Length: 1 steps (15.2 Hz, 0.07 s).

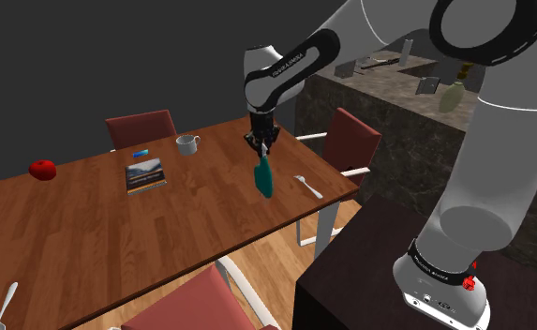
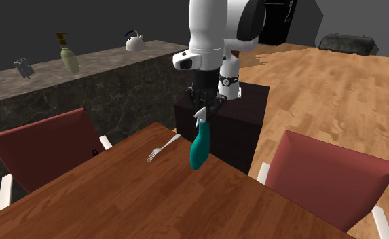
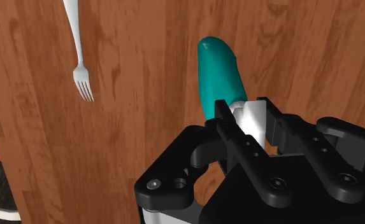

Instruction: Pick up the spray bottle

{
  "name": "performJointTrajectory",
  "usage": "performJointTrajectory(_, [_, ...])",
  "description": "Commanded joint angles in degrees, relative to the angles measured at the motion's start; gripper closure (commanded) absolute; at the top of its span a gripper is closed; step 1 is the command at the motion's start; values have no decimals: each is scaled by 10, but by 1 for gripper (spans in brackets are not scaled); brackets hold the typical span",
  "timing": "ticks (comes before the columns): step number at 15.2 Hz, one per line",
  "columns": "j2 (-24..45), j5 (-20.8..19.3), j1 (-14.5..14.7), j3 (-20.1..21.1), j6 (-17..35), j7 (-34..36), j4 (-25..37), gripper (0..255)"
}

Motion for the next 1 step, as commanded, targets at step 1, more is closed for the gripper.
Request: performJointTrajectory(1, [-3, 0, 0, 0, -5, 0, 2, 255])
